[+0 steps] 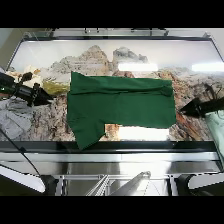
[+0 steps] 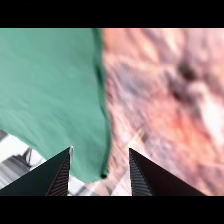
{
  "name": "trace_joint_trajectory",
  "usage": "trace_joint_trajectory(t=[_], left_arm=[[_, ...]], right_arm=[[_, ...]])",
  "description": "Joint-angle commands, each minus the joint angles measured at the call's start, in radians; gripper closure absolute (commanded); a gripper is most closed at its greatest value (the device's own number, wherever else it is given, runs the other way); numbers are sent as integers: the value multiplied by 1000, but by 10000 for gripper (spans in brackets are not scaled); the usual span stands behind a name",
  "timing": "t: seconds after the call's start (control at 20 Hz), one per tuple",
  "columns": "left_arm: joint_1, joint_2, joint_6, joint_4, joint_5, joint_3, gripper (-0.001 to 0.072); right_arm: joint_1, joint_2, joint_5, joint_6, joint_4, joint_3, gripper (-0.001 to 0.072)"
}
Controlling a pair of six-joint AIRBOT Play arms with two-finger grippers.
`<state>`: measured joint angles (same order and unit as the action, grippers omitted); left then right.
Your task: Fold the shirts.
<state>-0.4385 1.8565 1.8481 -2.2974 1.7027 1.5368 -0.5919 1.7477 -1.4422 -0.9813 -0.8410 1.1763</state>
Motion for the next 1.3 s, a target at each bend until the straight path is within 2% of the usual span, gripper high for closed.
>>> trace_joint_trajectory(t=[0.0, 0.2, 0.45, 0.65, 0.75, 0.9, 1.15, 1.25], left_arm=[[-40, -92, 14, 54, -60, -193, 418], [-46, -151, 64, 53, -123, -358, 418], [-35, -163, 84, 45, -183, -541, 418], [51, -163, 108, 45, -296, -638, 418], [103, -163, 133, 13, -358, -647, 417], [169, -162, 184, -133, -406, -619, 414], [246, -160, 186, -138, -409, -587, 414], [248, -160, 187, -137, -370, -587, 413]], right_arm=[[37, -7, 85, 70, 8, -146, 311], [118, -7, 121, 130, 88, -175, 326], [143, -8, 42, 133, 101, -175, 357], [145, -8, 10, 133, 105, -175, 371], [145, -8, 2, 133, 105, -175, 371], [145, -8, -14, 132, 105, -175, 371], [144, -8, -55, 132, 103, -175, 371], [144, -8, -58, 133, 103, -175, 371]])
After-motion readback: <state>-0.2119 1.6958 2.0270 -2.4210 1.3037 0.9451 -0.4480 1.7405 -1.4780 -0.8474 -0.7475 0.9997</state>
